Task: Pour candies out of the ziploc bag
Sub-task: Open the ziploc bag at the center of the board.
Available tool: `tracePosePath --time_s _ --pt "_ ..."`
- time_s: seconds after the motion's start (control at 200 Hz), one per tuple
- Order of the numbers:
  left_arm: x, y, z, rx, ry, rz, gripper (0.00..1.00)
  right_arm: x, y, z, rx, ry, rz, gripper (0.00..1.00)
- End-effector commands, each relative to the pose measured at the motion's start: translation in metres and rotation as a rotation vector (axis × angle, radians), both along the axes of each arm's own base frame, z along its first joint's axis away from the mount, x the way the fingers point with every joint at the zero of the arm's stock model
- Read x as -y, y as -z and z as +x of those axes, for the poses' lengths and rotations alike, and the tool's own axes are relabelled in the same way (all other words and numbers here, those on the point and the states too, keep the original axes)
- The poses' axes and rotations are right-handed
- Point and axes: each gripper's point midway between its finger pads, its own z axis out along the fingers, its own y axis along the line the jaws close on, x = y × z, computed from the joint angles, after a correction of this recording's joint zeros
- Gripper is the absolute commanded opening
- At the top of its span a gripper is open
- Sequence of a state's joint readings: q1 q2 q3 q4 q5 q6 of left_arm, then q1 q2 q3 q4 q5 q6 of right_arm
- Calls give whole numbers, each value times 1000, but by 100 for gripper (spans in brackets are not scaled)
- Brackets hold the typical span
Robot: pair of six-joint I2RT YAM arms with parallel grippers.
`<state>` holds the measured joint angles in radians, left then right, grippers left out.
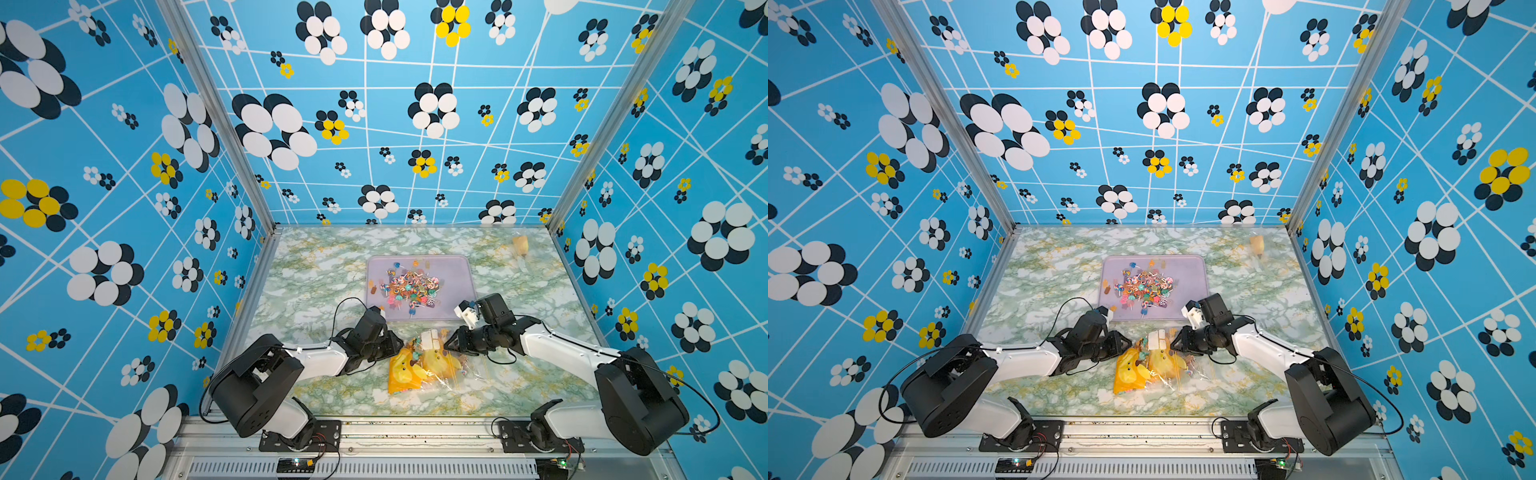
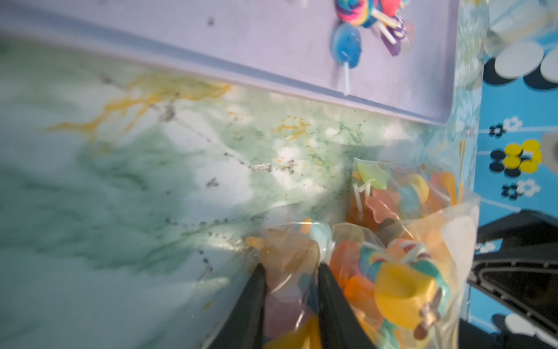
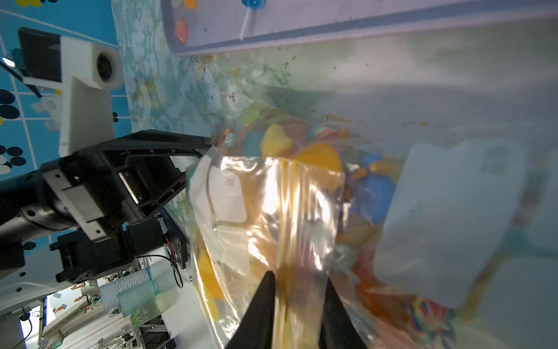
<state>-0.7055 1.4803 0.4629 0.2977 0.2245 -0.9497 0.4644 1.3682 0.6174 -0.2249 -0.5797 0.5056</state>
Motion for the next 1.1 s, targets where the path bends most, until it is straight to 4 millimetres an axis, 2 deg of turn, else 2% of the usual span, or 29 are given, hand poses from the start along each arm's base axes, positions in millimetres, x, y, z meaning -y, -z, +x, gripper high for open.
tracePosePath --time_s 0.0,0.15,0.36,0.52,0.595,0.64,0.73,0.764,0.814,0.864,0.959,1.094 --pt "-12 9 -9 -30 -12 48 15 -6 -6 1 13 -10 25 24" --pt "-25 0 1 8 -55 68 0 -10 -19 8 44 -9 46 20" --pt "-34 -20 28 73 -96 43 0 -20 -39 20 86 -5 103 14" --pt "-34 -33 48 102 -102 24 0 -26 -54 26 116 -6 137 14" --pt "-37 -38 53 115 -107 30 0 -26 -55 27 122 -5 137 18" --pt "-39 -40 54 120 -104 40 13 -25 -51 26 119 0 127 19" --pt "-45 -48 53 149 -100 72 19 -20 -43 23 112 9 103 25" --pt "-47 -53 52 164 -97 83 28 -18 -40 23 111 15 92 27" --pt "-51 -60 49 183 -93 101 50 -14 -35 22 109 24 66 30" --pt "-54 -69 47 212 -89 120 61 -10 -33 22 117 29 44 31" --pt "-57 -87 41 270 -77 174 68 -7 -28 22 115 30 22 31" --pt "-42 -106 32 331 -22 196 66 -5 -21 22 102 33 3 26"
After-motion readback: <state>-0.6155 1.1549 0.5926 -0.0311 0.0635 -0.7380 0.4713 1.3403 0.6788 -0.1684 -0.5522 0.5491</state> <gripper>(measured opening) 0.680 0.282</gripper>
